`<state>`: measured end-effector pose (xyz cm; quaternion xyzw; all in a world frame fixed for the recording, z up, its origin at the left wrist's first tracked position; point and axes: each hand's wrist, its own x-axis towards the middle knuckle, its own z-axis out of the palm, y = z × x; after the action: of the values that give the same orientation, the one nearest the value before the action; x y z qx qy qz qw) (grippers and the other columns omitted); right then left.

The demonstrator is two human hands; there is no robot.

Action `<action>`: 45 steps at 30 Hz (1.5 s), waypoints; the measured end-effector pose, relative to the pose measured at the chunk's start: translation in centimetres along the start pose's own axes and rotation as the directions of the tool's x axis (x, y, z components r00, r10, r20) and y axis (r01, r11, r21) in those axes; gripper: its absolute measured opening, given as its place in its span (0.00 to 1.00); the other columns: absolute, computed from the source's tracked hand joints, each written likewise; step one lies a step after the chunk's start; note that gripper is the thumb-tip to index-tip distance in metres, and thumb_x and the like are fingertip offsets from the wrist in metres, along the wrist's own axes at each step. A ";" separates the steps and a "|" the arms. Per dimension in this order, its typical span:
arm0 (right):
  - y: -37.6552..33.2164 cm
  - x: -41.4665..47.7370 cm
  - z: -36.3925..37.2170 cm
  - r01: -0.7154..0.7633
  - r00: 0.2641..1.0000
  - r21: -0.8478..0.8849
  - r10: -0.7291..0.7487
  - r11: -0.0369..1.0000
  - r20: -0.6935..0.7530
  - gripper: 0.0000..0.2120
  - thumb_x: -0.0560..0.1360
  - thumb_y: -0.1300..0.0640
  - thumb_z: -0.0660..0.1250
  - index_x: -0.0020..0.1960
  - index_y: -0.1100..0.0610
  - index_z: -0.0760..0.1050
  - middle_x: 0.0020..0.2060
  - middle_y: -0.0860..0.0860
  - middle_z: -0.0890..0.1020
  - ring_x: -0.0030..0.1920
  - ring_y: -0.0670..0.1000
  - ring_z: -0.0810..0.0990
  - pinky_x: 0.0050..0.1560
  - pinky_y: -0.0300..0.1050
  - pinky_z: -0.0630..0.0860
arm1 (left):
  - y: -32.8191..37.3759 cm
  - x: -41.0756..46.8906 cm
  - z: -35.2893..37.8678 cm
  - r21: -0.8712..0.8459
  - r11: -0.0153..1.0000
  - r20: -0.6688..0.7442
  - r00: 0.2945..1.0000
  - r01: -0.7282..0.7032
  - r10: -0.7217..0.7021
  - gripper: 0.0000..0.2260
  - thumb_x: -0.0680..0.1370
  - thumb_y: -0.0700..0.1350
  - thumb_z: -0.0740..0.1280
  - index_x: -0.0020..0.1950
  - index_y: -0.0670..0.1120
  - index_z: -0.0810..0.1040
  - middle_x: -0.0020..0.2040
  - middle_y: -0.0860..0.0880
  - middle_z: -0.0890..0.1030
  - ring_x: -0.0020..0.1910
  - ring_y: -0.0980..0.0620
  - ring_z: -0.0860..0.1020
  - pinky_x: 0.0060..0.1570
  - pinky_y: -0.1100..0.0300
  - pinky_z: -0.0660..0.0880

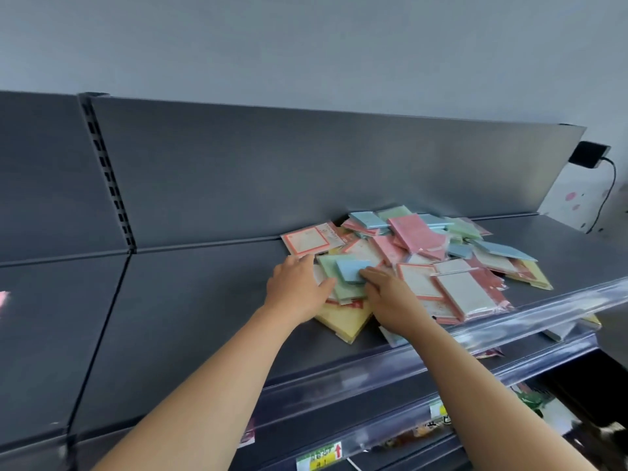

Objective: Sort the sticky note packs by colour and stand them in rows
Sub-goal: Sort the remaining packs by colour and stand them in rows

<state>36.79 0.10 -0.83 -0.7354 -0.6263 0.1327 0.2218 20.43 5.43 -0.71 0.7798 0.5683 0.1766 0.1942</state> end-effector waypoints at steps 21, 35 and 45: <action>4.5 -0.6 -3.7 -0.198 0.980 0.277 0.182 0.940 0.083 0.26 0.70 0.52 0.75 0.63 0.57 0.70 0.52 0.52 0.79 0.46 0.50 0.80 0.45 0.45 0.80 | 0.8 0.6 0.1 -0.292 0.956 -0.069 0.997 0.006 -0.027 0.25 0.73 0.38 0.70 0.69 0.48 0.68 0.63 0.47 0.66 0.49 0.51 0.72 0.49 0.61 0.70; -5.7 2.3 -0.8 -0.074 0.997 0.769 0.065 0.635 0.042 0.10 0.80 0.62 0.59 0.60 0.58 0.72 0.52 0.53 0.80 0.51 0.51 0.80 0.48 0.45 0.79 | -3.7 -4.0 -4.5 -0.796 0.585 0.007 0.969 0.155 -0.247 0.15 0.77 0.35 0.60 0.62 0.47 0.73 0.55 0.46 0.78 0.47 0.46 0.82 0.49 0.53 0.82; -16.0 1.7 6.6 -0.008 0.965 0.822 -0.211 0.569 0.156 0.11 0.77 0.62 0.64 0.58 0.56 0.76 0.53 0.54 0.83 0.51 0.53 0.82 0.51 0.51 0.80 | -10.7 -9.9 -9.9 -0.786 0.612 -0.154 0.930 0.089 -0.333 0.16 0.77 0.35 0.64 0.63 0.47 0.74 0.54 0.47 0.80 0.46 0.49 0.82 0.43 0.61 0.81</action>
<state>20.21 4.72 1.49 -0.4913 -0.5577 0.4796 0.4665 3.89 -0.02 1.90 0.5156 0.5494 0.4866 0.4422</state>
